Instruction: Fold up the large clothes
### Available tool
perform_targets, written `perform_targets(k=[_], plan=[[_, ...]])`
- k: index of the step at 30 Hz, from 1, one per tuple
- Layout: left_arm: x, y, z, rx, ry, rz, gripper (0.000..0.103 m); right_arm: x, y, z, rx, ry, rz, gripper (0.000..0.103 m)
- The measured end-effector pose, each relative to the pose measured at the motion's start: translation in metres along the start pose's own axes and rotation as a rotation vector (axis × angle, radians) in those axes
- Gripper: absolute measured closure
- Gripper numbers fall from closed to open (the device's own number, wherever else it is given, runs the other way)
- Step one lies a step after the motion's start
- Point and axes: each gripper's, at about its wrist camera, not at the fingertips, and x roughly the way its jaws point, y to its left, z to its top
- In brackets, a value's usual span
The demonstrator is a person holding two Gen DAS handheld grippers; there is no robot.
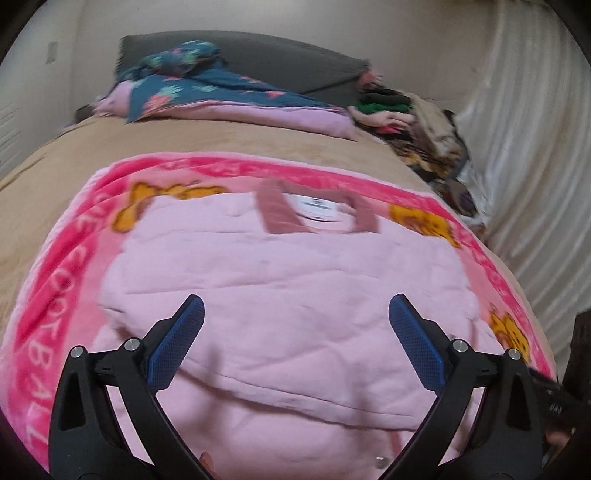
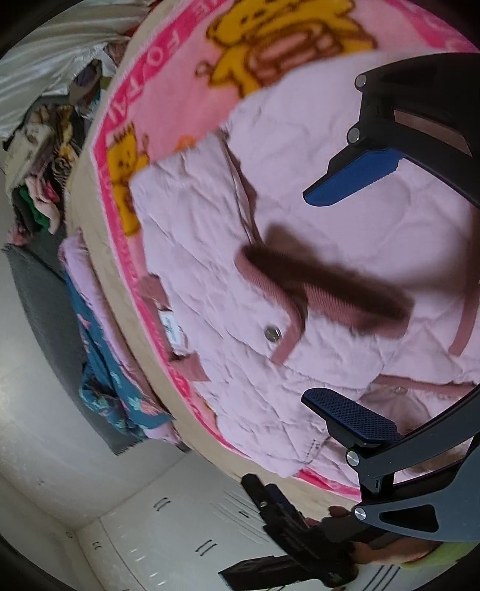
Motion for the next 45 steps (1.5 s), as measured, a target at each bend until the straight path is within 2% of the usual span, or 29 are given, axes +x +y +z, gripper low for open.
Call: perform_targets(k=[6, 9, 15, 17, 19, 21, 22, 23, 26, 27, 36, 41, 45], plan=[[0.001, 0.040, 0.009, -0.084, -0.013, 0.056, 0.009, 0.038, 0.011, -0.003, 0.023, 0.085, -0.007, 0.005], [-0.001, 0.055, 0.013, -0.115, -0.019, 0.077, 0.009, 0.053, 0.011, -0.008, 0.060, 0.120, 0.029, 0.005], [-0.002, 0.082, 0.017, -0.179, -0.028, 0.102, 0.009, 0.055, 0.015, -0.013, 0.045, 0.093, 0.044, 0.006], [-0.003, 0.088, 0.018, -0.202, -0.031, 0.103, 0.009, 0.054, 0.015, -0.014, 0.039, 0.078, 0.050, 0.015], [-0.005, 0.093, 0.020, -0.217, -0.038, 0.108, 0.009, 0.051, 0.013, -0.016, 0.052, 0.062, 0.068, 0.038], [-0.008, 0.097, 0.021, -0.222, -0.046, 0.119, 0.009, 0.049, 0.013, -0.015, 0.049, 0.058, 0.088, 0.046], [-0.009, 0.097, 0.021, -0.221, -0.049, 0.126, 0.009, 0.048, 0.016, -0.014, 0.032, 0.058, 0.102, 0.053], [-0.009, 0.097, 0.022, -0.219, -0.052, 0.131, 0.009, 0.046, 0.020, -0.014, 0.008, 0.056, 0.113, 0.056], [-0.009, 0.098, 0.022, -0.219, -0.053, 0.132, 0.009, 0.040, 0.034, -0.011, -0.059, 0.037, 0.146, 0.078], [-0.009, 0.097, 0.023, -0.217, -0.052, 0.134, 0.009, 0.034, 0.040, -0.010, -0.091, 0.022, 0.144, 0.080], [-0.009, 0.098, 0.027, -0.217, -0.080, 0.129, 0.009, -0.032, 0.119, 0.040, -0.518, -0.204, 0.121, 0.086], [-0.005, 0.099, 0.026, -0.219, -0.080, 0.132, 0.009, -0.055, 0.134, 0.076, -0.627, -0.305, 0.081, 0.086], [-0.001, 0.095, 0.028, -0.204, -0.087, 0.126, 0.009, -0.059, 0.127, 0.100, -0.622, -0.326, 0.057, 0.087]])
